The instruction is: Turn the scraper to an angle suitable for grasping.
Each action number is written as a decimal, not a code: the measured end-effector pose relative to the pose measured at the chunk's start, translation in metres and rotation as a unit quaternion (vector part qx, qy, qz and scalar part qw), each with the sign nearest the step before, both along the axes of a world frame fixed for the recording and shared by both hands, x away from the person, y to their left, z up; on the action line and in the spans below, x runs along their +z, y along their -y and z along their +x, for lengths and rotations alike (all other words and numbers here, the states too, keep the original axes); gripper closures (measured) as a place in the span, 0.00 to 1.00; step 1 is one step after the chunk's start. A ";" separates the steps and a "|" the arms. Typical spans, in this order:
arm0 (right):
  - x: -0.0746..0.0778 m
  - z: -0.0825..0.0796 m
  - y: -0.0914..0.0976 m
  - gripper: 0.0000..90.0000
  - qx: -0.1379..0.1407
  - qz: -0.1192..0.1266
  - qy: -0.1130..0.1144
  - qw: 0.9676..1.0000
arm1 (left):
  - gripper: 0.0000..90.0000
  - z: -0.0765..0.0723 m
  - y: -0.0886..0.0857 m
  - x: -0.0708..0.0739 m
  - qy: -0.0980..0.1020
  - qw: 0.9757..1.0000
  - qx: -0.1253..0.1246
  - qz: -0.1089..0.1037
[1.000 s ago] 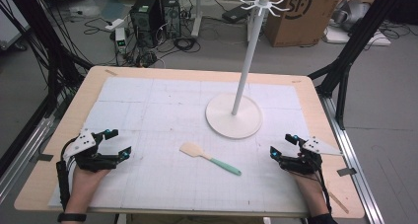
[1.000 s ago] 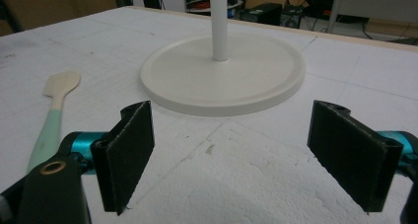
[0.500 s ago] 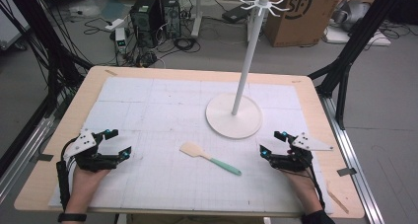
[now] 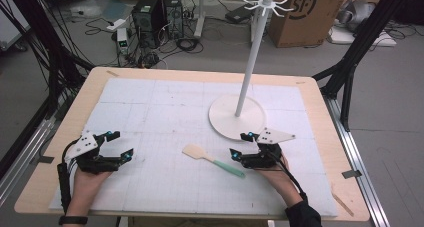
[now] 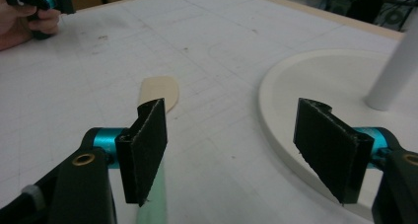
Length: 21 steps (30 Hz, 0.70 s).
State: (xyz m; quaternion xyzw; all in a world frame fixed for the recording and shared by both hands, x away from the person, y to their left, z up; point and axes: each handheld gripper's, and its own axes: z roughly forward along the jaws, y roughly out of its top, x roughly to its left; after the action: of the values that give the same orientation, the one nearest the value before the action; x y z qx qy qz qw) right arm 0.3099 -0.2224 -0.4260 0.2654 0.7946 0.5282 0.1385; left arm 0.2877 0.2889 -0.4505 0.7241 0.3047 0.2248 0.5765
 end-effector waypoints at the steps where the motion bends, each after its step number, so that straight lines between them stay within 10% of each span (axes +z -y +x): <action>1: -0.001 0.001 -0.004 0.33 0.005 -0.003 -0.003 1.000 | 0.18 0.000 0.000 0.000 0.000 1.000 0.000 0.000; 21: -0.022 0.005 -0.066 0.74 0.080 -0.105 -0.047 0.990 | 0.18 0.000 0.000 0.000 0.001 1.000 -0.003 0.003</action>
State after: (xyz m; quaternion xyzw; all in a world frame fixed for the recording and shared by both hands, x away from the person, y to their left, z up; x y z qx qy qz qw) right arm 0.3148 -0.1568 -0.4481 0.2090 0.8701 0.4382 0.0856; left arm 0.2877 0.2892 -0.4503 0.7266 0.3009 0.2246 0.5754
